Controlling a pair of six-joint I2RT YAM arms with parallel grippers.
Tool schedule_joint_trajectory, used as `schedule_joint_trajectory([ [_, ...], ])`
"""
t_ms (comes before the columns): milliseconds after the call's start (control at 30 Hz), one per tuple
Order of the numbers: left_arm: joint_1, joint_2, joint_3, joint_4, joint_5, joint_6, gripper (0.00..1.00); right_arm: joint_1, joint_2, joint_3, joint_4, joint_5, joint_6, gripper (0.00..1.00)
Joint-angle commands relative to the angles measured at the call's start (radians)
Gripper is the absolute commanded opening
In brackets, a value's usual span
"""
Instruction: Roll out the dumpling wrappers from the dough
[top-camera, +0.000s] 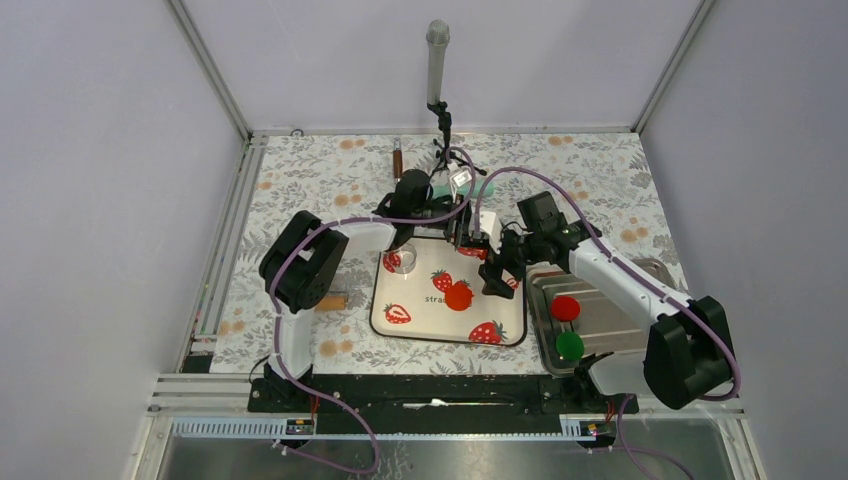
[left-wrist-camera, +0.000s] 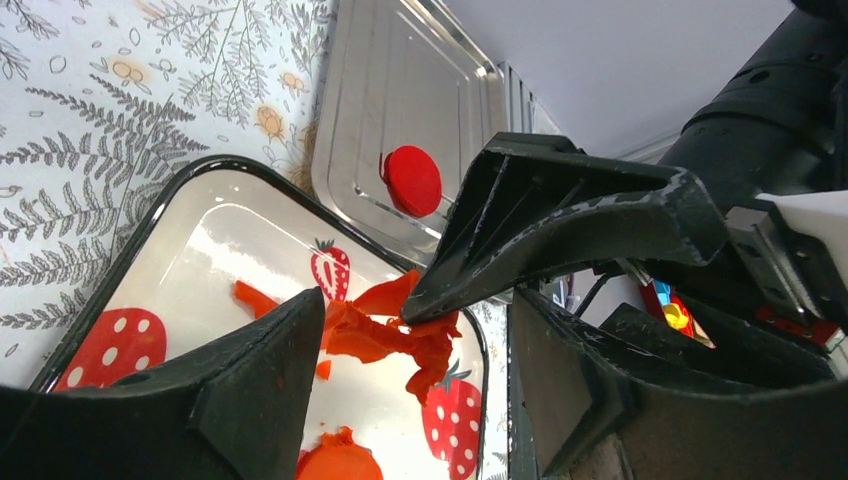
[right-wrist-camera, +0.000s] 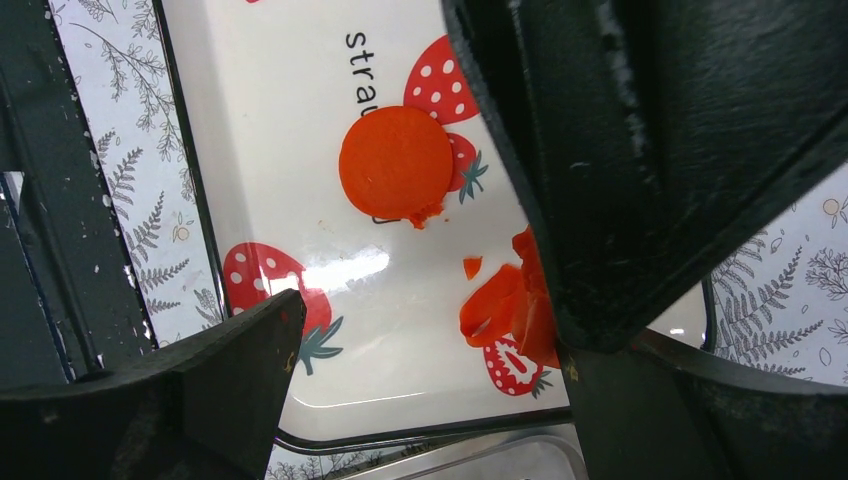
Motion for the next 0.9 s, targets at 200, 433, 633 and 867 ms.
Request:
schedule_joint_trajectory([
  [200,-0.027,-0.023,0.082,-0.197,-0.093,0.18,0.7,0.003,0.012,0.055,0.014,-0.015,0.022,1.0],
  [433,-0.038,0.032,0.151,-0.267,-0.194,0.148,0.68,0.003,0.001,0.057,0.015,-0.011,0.007,1.0],
  [633,-0.047,0.04,0.154,-0.384,-0.236,0.22,0.68,0.002,-0.008,0.064,0.014,0.002,0.0,1.0],
  [867,-0.056,0.048,0.136,-0.437,-0.277,0.252,0.67,0.003,-0.015,0.075,0.015,0.002,0.013,0.99],
])
